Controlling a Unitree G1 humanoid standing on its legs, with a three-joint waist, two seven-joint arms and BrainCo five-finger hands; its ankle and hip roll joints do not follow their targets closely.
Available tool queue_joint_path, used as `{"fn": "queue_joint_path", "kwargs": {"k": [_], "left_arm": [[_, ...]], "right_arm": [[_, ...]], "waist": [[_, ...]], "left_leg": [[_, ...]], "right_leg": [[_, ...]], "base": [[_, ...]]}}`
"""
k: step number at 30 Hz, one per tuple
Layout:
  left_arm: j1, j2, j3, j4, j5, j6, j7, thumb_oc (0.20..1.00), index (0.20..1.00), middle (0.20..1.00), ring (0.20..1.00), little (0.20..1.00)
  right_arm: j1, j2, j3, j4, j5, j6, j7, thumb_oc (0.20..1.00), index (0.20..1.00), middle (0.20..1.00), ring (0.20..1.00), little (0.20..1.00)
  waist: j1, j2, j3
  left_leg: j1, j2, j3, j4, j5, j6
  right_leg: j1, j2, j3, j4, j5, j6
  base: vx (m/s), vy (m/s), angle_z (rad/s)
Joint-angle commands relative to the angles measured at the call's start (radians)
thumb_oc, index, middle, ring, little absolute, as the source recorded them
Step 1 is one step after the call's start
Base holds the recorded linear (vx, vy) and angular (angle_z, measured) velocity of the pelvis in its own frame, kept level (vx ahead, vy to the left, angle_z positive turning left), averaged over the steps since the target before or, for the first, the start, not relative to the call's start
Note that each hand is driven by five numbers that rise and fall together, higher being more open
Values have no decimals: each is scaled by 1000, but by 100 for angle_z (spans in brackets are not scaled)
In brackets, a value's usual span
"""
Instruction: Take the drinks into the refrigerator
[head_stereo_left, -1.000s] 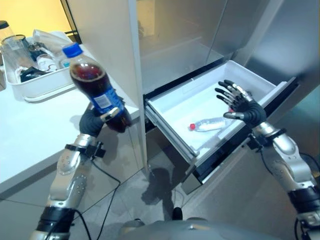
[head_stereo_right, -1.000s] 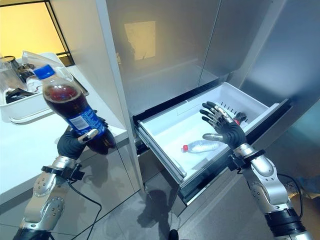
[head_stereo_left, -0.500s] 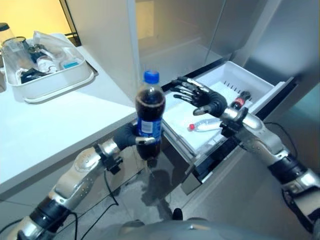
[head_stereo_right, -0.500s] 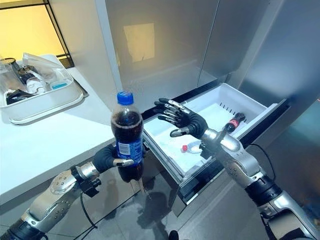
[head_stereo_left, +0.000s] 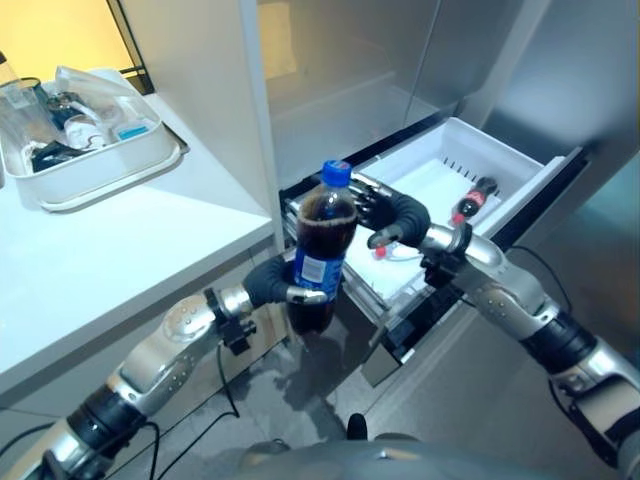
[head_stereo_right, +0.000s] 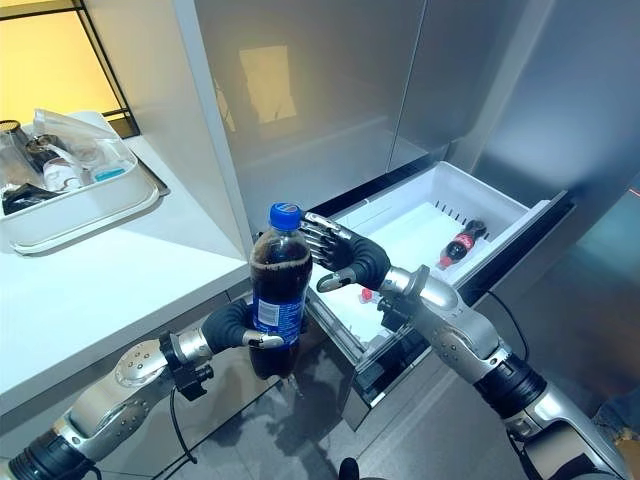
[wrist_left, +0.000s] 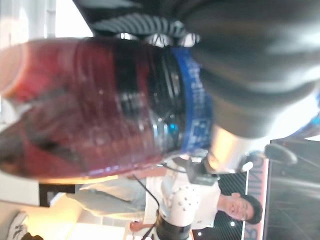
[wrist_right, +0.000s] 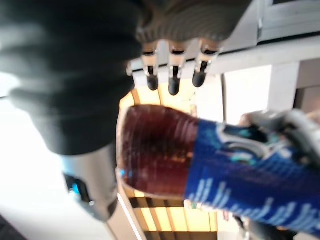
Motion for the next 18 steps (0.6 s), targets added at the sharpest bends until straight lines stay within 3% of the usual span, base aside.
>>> {"fn": "queue_joint_path", "kwargs": {"k": [1,18], "left_arm": [[-129,-28,-6,-79,-29,-72,-4,200,200,200,200,200],[-190,34,-73,-95,3,-86,13,200,200,200,200,200]], "right_arm": [[-46,2,26,-81,49,-19,13,1000,1000,1000,1000,1000],[-95,-112,195,-146,152,75,56,1000,1000,1000,1000,1000]], "waist": [[40,-7,-36],[37,-17,-34]], "left_leg": [[5,-17,-57,1,-61,17],[1,-14,-61,1,-57,10]], "right_leg": [[3,-61,-52,104,-55,102],[2,-58,-62,107,-59,100]], "base": [[0,0,0],[0,0,0]]}}
